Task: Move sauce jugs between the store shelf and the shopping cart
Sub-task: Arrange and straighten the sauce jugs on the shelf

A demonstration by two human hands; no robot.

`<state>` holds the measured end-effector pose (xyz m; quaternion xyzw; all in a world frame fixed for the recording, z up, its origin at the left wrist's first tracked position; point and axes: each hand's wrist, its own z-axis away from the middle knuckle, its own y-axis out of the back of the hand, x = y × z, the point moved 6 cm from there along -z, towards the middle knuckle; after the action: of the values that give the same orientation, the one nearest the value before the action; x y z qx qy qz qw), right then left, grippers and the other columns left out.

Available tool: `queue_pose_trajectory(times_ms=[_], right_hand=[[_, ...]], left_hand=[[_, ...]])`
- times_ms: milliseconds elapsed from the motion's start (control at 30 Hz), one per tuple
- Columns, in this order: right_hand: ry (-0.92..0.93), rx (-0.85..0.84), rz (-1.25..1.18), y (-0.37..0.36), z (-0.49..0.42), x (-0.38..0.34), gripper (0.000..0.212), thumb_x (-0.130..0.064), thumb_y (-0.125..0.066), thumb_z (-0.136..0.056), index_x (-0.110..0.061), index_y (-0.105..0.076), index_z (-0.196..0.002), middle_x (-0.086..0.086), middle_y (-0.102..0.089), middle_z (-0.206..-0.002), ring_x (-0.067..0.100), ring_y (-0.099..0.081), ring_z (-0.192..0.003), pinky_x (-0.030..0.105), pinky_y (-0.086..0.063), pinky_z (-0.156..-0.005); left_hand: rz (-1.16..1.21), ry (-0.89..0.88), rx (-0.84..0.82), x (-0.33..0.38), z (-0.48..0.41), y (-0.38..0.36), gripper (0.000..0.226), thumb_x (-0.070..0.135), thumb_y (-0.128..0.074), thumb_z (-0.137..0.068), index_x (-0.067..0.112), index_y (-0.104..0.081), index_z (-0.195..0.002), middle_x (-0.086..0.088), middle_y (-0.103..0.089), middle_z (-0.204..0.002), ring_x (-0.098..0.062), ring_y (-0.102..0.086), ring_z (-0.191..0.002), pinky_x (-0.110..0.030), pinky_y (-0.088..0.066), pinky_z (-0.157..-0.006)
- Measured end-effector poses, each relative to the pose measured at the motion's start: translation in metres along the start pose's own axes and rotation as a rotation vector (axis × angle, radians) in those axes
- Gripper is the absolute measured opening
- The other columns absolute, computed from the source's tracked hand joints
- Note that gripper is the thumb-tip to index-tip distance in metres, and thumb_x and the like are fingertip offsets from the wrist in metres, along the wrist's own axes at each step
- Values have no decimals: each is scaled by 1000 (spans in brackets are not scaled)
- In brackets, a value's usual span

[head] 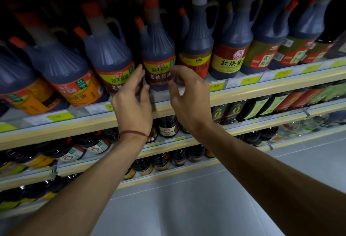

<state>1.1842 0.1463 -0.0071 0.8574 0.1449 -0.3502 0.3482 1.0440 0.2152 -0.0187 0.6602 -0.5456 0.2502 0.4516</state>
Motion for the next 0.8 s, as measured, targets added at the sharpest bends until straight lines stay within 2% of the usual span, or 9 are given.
queue_pose_trajectory(times_ms=[67,133,267,333,433,700,800], right_hand=[[44,-36,-2,-7,6,-10,30,-5,-65,-94,-9,-69,-124,3,-72,-115,16,-67,-103,31,-55,-89],[52,-85,-24,-19,8,-18,33,-5,-66,-94,-8,-69,-127,4,-73,-119,17,-67,-107,34,-56,-93],[12,-144,-46,-43,4,-36,45,-12,-68,-96,-9,-61,-140,6,-70,-130,20,-65,-120,37,-55,-101],[3,-178,-47,-54,2,-43,50,-14,-70,-96,-10,-57,-144,7,-70,-131,21,-65,-120,39,-55,-101],[-18,-193,-43,-68,0,-47,47,-15,-73,-93,-12,-58,-138,5,-71,-125,22,-66,-115,45,-57,-96],[-93,-130,-65,-81,-4,-37,53,-18,-77,-89,-16,-57,-139,0,-74,-119,19,-70,-112,48,-59,-95],[-107,-99,-84,-83,-4,-35,51,-17,-77,-90,-17,-59,-137,-2,-74,-119,18,-69,-113,47,-59,-95]], left_hand=[[-35,-45,60,4,1,20,51,1,-64,-95,15,-55,-144,0,-67,-127,-9,-64,-118,-37,-53,-103],[-97,-94,128,4,-2,40,50,2,-63,-95,12,-52,-143,-1,-60,-127,-15,-62,-115,-40,-53,-100],[-168,-99,164,-5,-13,64,53,4,-61,-97,6,-45,-148,-11,-46,-143,-19,-59,-119,-38,-53,-100],[-204,-88,142,-9,-18,66,56,9,-60,-99,7,-42,-151,-10,-49,-148,-20,-60,-124,-39,-51,-105],[-266,-62,155,-17,-23,67,58,18,-62,-98,15,-44,-153,-9,-61,-141,-23,-61,-127,-42,-51,-107],[-58,31,142,-32,-30,60,65,14,-74,-91,23,-48,-150,-1,-58,-146,-16,-58,-131,-39,-52,-107],[24,46,128,-35,-35,56,66,11,-74,-89,21,-49,-150,6,-53,-148,-14,-56,-133,-42,-51,-108]])
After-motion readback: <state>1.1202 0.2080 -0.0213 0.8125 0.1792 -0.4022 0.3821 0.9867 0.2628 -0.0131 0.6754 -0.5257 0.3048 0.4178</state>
